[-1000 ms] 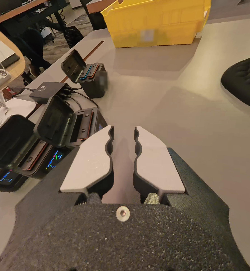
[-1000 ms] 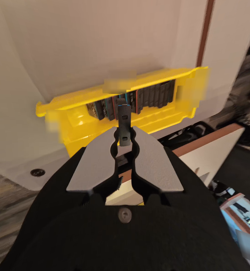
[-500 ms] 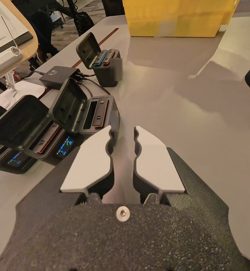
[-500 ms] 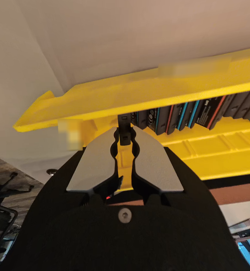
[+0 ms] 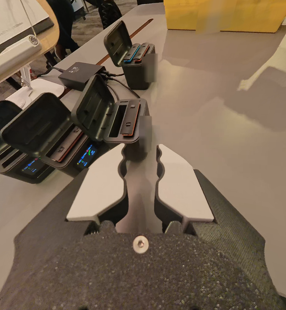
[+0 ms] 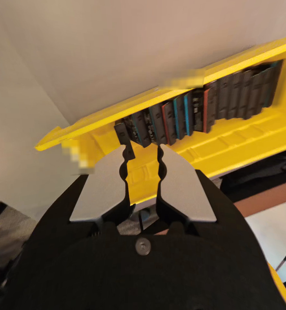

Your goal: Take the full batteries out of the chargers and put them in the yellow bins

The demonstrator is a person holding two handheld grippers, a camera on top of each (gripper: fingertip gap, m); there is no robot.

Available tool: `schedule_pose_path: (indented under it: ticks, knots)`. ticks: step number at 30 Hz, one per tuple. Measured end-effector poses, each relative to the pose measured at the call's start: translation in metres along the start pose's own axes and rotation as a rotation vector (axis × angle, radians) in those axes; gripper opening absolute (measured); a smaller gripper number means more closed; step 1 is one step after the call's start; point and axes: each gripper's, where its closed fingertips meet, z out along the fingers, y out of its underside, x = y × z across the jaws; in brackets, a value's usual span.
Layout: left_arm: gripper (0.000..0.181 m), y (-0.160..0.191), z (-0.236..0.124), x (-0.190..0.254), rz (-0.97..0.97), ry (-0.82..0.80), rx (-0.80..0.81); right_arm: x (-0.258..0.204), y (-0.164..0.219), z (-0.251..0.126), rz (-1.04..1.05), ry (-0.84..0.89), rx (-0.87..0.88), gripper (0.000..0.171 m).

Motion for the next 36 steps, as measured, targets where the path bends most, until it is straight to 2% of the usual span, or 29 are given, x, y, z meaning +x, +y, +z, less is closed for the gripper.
schedule_pose_path:
  ticks: [7, 11, 14, 17, 23, 27, 36]
  knots:
    - [0.049, 0.015, 0.01, -0.009, -0.025, -0.043, -0.089, 0.025, -0.063, -0.066, 0.087, 0.251, 0.35, 0.046]
    - [0.052, 0.024, 0.021, -0.013, -0.018, -0.06, -0.16, 0.008, -0.102, -0.091, 0.103, 0.324, 0.548, 0.047]
    - [0.046, 0.022, 0.026, -0.018, -0.01, -0.081, -0.164, -0.012, -0.123, -0.101, 0.091, 0.345, 0.662, 0.046]
    - [0.047, 0.021, 0.032, -0.021, -0.025, -0.073, -0.173, -0.03, -0.135, -0.101, 0.093, 0.34, 0.733, 0.045]
    - [0.042, 0.018, 0.044, -0.031, -0.022, -0.104, -0.186, -0.059, -0.144, -0.085, 0.084, 0.284, 0.76, 0.045]
    - [0.033, 0.015, 0.053, -0.039, -0.029, -0.122, -0.189, -0.069, -0.146, -0.079, 0.104, 0.258, 0.782, 0.044]
    - [0.026, 0.015, 0.067, -0.061, -0.067, -0.206, -0.219, -0.084, -0.153, -0.062, 0.158, 0.21, 0.818, 0.044]
